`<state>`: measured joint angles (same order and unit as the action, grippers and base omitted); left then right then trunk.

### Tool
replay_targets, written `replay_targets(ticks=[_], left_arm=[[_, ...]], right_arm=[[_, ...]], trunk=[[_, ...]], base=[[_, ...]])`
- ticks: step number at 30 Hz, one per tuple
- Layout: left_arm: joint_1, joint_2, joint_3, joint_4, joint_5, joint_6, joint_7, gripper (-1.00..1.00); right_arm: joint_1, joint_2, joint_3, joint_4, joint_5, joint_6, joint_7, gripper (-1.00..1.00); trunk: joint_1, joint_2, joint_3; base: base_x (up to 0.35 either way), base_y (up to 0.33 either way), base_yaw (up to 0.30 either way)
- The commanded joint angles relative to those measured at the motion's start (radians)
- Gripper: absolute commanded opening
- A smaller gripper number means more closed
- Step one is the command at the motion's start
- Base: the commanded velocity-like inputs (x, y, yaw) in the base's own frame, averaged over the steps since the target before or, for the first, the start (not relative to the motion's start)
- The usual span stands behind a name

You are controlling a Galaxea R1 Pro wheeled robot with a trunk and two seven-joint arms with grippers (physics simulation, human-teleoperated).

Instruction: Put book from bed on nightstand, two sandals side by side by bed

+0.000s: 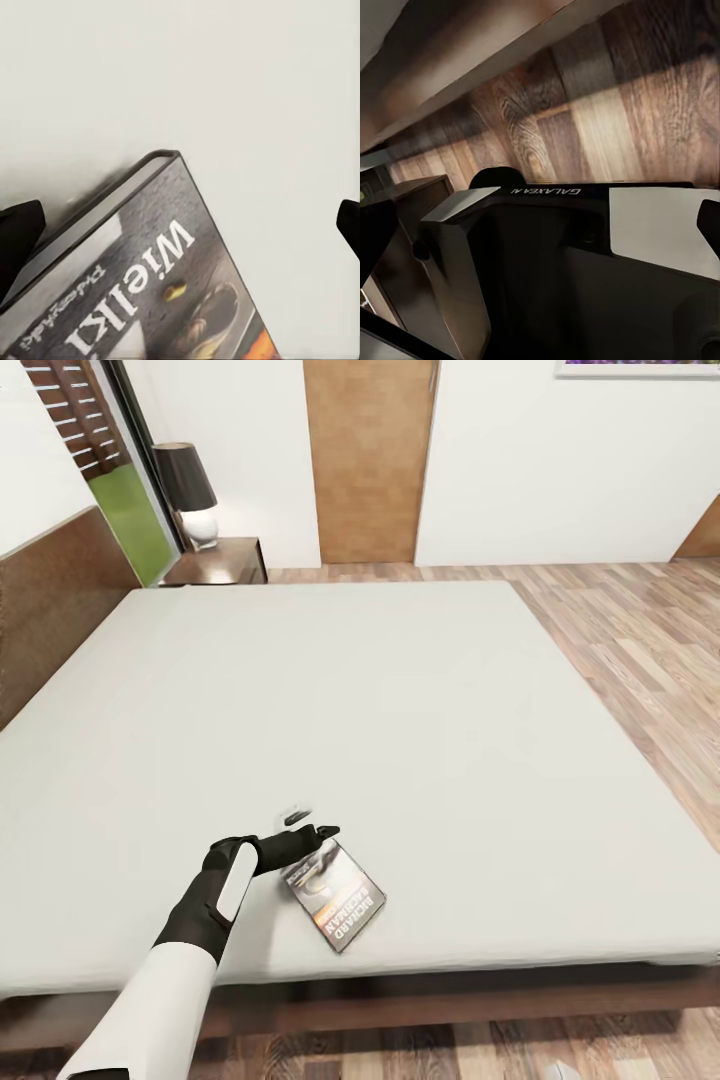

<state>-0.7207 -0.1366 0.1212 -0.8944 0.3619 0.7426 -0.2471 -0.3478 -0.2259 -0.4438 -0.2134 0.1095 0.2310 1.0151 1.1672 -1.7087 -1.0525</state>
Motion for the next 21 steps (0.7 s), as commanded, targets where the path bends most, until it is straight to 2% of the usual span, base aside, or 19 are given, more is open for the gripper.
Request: replay_targets(ticks=[1,14,21], left_arm=[[0.0,-0.001,0.005,0.0,-0.011,0.008,-0.001,1.0],[0.0,-0.001,0.004,0.001,-0.011,0.008,-0.001,1.0],[0.0,-0.001,0.003,0.001,-0.011,0.008,-0.001,1.0]], right_arm=[[0.0,0.0,-0.009,-0.001,0.01,0.007,0.005,1.0],[0.0,0.0,-0.009,-0.001,0.01,0.007,0.005,1.0],[0.0,0.0,-0.009,-0.001,0.01,0.006,0.005,1.0]], trunk=[[0.0,0.0,-0.001],[0.0,0.0,-0.001],[0.0,0.0,-0.001]], base=[[-0.136,0.0,0.0],[-0.024,0.0,0.0],[-0.109,0.0,0.0]])
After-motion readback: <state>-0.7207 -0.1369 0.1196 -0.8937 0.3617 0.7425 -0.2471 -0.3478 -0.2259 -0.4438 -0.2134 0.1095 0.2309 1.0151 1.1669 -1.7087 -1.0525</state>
